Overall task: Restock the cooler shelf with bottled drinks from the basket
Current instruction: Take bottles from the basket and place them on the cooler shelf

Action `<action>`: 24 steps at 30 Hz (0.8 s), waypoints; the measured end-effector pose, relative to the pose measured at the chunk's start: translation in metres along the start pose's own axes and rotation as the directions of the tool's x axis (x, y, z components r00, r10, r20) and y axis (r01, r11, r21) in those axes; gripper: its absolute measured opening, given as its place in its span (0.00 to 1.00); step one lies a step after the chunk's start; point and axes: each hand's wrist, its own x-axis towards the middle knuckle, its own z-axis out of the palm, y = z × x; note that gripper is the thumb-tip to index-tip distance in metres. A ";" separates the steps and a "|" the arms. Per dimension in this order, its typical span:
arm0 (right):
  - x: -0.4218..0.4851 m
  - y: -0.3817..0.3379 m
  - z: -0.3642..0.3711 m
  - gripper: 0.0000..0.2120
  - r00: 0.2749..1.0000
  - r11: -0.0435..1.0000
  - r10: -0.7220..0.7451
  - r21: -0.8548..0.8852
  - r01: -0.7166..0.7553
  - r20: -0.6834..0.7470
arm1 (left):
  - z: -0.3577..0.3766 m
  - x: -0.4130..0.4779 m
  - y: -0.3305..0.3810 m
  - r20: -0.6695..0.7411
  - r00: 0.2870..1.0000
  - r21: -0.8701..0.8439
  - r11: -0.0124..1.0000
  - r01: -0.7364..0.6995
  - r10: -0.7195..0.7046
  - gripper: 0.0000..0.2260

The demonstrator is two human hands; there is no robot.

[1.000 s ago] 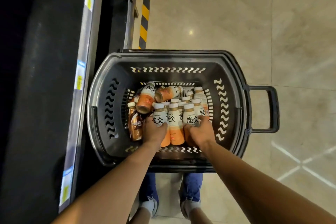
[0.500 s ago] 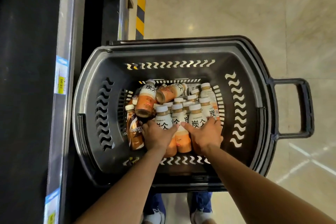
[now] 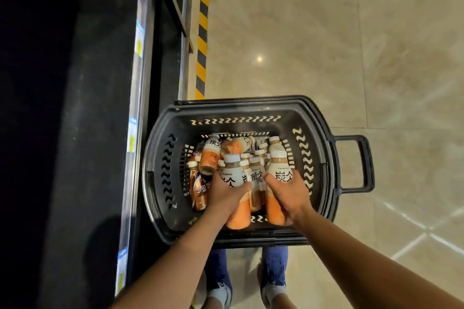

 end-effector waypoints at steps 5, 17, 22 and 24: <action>-0.094 -0.100 -0.062 0.21 0.982 0.980 -0.185 -0.082 0.181 -0.044 | -0.040 -0.101 0.082 -0.064 0.994 -0.118 0.989 -0.092 0.085 0.34; -0.328 -0.289 -0.150 0.22 0.912 0.914 -0.400 0.037 0.405 -0.093 | -0.143 -0.338 0.271 -0.130 0.912 -0.222 0.885 -0.409 0.389 0.21; -0.400 -0.321 -0.163 0.26 0.887 0.883 -0.452 0.092 0.460 -0.095 | -0.162 -0.411 0.304 -0.233 0.841 -0.169 0.831 -0.530 0.489 0.18; -0.418 -0.329 -0.166 0.21 0.877 0.872 -0.469 0.103 0.478 -0.102 | -0.168 -0.432 0.309 -0.274 0.804 -0.150 0.802 -0.578 0.528 0.16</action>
